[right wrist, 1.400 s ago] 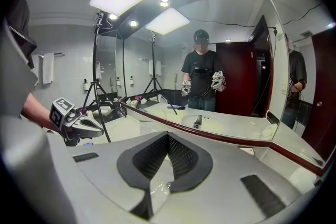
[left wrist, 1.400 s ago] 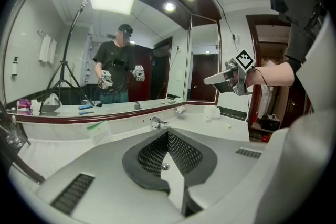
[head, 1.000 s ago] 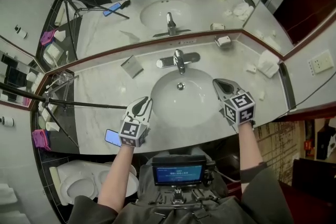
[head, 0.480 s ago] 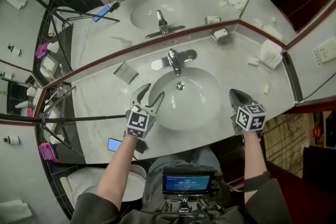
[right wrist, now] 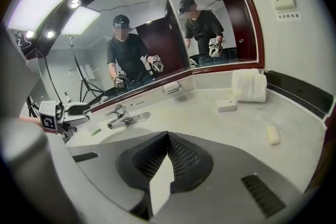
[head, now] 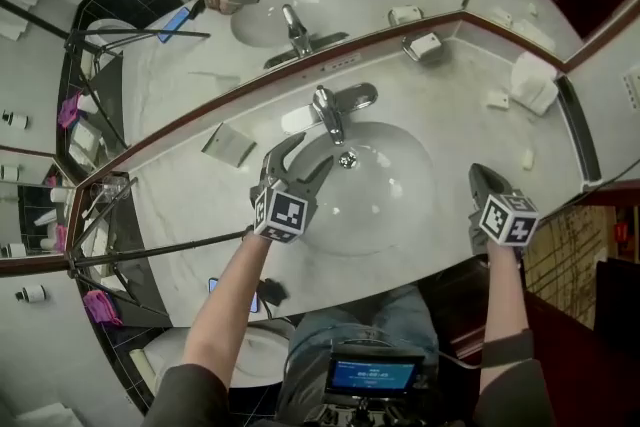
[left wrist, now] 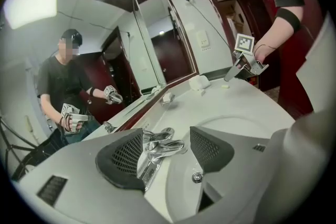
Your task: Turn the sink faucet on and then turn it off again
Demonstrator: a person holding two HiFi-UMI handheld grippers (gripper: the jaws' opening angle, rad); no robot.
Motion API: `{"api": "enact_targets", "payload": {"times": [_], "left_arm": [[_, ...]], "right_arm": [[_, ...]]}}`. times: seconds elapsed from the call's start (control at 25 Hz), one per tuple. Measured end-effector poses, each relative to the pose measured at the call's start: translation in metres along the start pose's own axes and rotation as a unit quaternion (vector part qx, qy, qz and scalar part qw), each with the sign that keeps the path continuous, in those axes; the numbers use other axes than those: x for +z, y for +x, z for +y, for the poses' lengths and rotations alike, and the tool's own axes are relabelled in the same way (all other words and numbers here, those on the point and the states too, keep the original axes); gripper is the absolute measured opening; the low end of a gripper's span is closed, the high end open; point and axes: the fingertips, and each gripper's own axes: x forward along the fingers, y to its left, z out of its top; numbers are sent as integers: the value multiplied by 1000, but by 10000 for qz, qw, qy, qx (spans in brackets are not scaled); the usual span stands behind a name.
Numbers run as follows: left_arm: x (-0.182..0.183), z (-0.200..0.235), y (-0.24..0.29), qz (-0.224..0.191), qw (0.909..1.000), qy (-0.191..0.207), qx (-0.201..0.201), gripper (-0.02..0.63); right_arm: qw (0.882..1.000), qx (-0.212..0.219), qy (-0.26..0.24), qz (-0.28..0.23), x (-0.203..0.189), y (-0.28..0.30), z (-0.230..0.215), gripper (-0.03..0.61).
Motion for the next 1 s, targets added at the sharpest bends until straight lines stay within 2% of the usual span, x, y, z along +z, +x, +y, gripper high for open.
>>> {"api": "enact_targets", "payload": {"times": [0.4,0.76,0.92,1.0], "left_arm": [[-30,15,63,37,9973,727,-119,276],[-25,12,94,-167,9955,884,-302,240],[-24,12,102,-196,9936,1062,-327,238],[-21,11,106,-219,9912,1271,-298,225]], "right_arm": [[9976,-256,633,-69,-44,13,-32,23],[9957,-236,859,-263,-56,27,-40,23],[9951,-197,919,-318,-55,28,-40,23],[9948,-203,949,-301,-56,27,-41,23]]}}
